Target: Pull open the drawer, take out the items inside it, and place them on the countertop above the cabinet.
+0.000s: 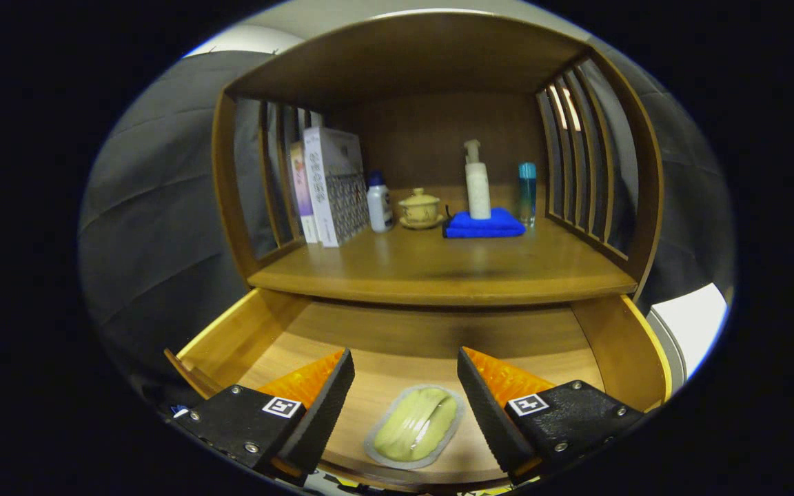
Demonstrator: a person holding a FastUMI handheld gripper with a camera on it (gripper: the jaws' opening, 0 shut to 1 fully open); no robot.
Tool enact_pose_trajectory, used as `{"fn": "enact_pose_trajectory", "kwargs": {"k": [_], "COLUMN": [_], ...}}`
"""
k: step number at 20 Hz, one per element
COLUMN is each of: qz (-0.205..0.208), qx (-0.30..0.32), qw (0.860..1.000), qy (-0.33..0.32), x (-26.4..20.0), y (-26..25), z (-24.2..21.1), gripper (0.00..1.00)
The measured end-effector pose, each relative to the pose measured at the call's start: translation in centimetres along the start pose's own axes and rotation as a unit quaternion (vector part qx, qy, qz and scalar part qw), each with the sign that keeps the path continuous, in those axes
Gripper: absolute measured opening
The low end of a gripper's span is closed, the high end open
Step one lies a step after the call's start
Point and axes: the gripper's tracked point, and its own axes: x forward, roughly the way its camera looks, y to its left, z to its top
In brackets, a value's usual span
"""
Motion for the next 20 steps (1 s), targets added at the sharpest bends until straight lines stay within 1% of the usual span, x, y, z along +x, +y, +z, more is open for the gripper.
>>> {"fn": "enact_pose_trajectory", "kwargs": {"k": [2, 6, 10, 13, 17, 19, 20], "qz": [0.007, 0.01, 0.024, 0.021, 0.022, 0.014, 0.013], "qx": [0.013, -0.005, -0.001, -0.005, -0.011, -0.017, -0.017], "qw": [0.999, 0.996, 0.991, 0.99, 0.988, 0.987, 0.987], "qy": [0.042, 0.092, 0.133, 0.14, 0.151, 0.158, 0.159], "x": [1.1, 1.9, 2.7, 2.9, 3.1, 3.4, 3.5], "y": [-0.3, -0.9, -0.7, -0.8, -0.9, -1.5, -1.5], "z": [-1.6, -3.6, -4.8, -5.1, -5.4, -5.7, -5.7], "gripper": [0.93, 0.93, 0.88, 0.82, 0.71, 0.62, 0.53]}}
